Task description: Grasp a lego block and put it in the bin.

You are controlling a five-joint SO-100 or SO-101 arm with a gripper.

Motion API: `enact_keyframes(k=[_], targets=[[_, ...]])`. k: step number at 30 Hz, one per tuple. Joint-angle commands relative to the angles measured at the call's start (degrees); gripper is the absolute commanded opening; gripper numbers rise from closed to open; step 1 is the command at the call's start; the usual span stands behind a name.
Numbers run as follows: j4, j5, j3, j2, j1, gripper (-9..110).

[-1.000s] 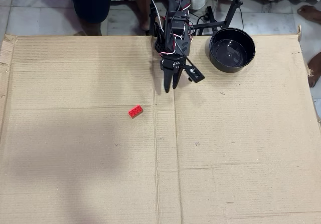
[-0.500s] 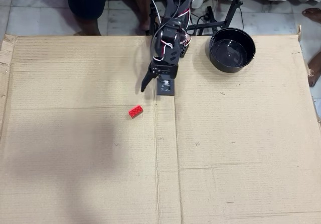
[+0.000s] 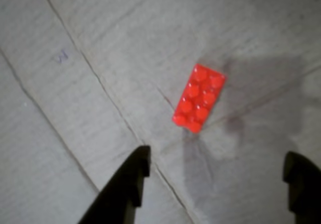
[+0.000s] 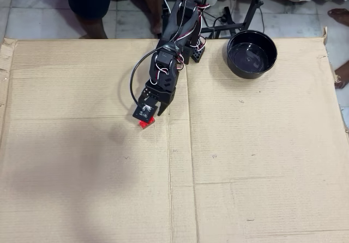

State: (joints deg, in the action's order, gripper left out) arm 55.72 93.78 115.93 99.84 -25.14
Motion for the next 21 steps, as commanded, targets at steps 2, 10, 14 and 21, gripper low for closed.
enact_keyframes(k=[2,10,14,21], targets=[[-0.5,3.2,-4.8,-2.8,-1.3,30],[-0.6,7.9,-5.6,-9.0,-3.8,30],[-2.8,7.9,-5.5,-11.0,-4.2,29],[-8.1,7.9,-5.6,-14.4,-3.7,29]])
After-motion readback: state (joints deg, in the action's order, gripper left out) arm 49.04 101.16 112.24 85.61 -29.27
